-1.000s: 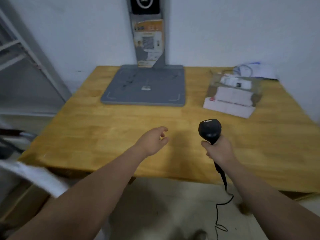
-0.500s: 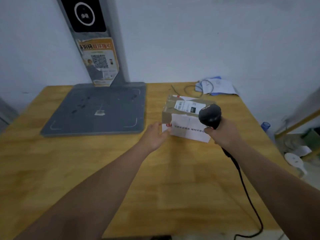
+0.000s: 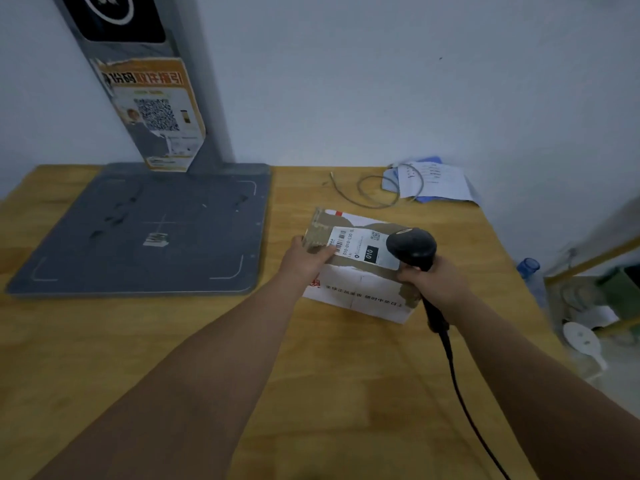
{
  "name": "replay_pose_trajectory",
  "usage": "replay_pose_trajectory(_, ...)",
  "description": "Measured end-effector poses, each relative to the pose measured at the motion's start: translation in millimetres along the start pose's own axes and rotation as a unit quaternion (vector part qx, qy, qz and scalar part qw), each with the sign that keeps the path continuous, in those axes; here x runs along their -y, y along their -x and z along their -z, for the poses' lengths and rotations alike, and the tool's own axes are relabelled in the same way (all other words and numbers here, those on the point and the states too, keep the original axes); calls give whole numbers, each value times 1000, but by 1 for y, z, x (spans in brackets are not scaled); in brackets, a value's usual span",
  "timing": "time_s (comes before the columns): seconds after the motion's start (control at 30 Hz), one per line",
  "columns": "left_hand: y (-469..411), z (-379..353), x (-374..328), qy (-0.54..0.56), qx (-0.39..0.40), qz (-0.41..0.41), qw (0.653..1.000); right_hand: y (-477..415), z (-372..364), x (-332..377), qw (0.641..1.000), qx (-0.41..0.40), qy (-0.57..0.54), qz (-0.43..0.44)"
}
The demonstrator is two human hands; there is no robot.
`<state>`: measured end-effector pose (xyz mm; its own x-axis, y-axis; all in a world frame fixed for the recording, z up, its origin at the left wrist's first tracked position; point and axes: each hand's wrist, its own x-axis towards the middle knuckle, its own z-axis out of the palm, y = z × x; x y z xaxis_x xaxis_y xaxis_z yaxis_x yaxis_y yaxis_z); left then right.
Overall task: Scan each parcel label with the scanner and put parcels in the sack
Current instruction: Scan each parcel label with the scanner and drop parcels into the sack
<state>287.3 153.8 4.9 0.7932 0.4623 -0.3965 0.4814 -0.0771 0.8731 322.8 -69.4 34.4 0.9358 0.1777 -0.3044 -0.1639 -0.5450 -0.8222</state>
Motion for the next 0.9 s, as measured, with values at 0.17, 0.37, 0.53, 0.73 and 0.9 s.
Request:
replay_pose_trajectory(0.17, 31, 31, 4, 7, -47, -64, 997, 31, -13, -3, 996, 86, -30, 20)
replay_pose_trajectory(0.37, 83, 85, -21, -160, -139, -224, 951, 74, -56, -9, 973, 202, -107, 14)
replay_pose_trajectory(0.53, 106, 96, -14, -232, -141, -271, 924, 92, -79, -15, 972, 226, -53, 31)
replay_pose_trajectory(0.73, 109, 75, -17, -304, -115, -328, 887, 120, -40, 2, 982, 105, -36, 153)
replay_pose_trajectory(0.9, 107, 71, -28, -317, -106, -287, 898, 141, -21, 5, 984, 72, -6, 163)
